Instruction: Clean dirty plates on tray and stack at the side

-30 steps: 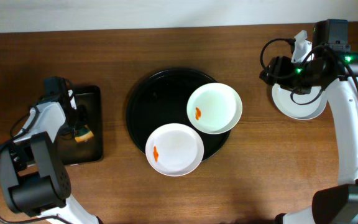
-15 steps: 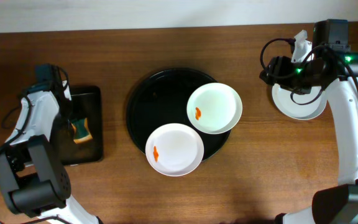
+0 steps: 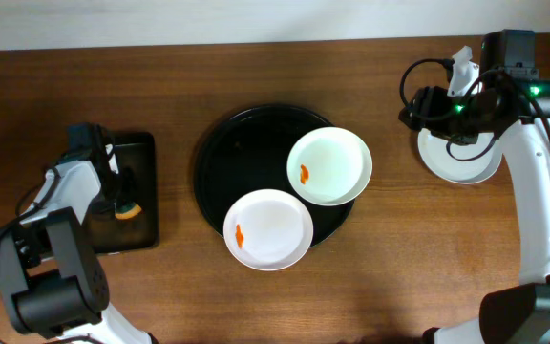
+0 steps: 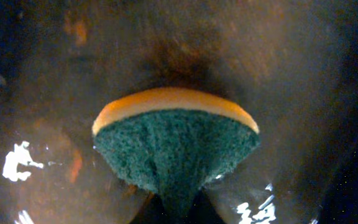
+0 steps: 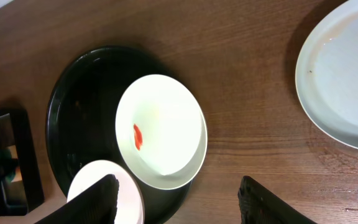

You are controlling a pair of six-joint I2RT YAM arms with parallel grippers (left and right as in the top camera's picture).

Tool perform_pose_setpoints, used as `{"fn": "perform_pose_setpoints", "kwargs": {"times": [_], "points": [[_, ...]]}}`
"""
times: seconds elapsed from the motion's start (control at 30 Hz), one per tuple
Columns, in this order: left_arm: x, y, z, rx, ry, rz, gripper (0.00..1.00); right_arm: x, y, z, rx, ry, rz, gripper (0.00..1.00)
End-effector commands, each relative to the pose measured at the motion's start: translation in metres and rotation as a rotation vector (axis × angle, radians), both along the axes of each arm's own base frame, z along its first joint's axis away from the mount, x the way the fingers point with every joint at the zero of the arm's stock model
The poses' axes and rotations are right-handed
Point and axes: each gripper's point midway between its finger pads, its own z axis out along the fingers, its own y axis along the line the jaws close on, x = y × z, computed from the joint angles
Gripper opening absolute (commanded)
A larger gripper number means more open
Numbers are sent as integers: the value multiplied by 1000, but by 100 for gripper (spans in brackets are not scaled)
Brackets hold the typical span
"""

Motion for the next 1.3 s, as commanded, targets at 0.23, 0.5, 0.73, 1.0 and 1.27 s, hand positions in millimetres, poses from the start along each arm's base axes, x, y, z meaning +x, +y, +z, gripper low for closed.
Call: {"fn": "perform_pose_setpoints", "kwargs": {"times": [0.23, 0.5, 0.73, 1.0, 1.27], "points": [[3, -2, 34, 1, -52, -4, 50, 1, 1, 2, -12, -7, 8, 63], [-11, -5, -19, -13, 2, -3, 36, 1, 1, 2, -12, -6, 8, 63], [0, -3, -6, -6, -23, -4, 0, 1, 1, 2, -11, -6, 8, 63], [31, 7, 44, 36, -128, -35, 0, 0, 1, 1, -11, -3, 8, 63], [26, 5, -8, 15, -40, -58, 0, 0, 1, 1, -12, -4, 8, 64]]}}
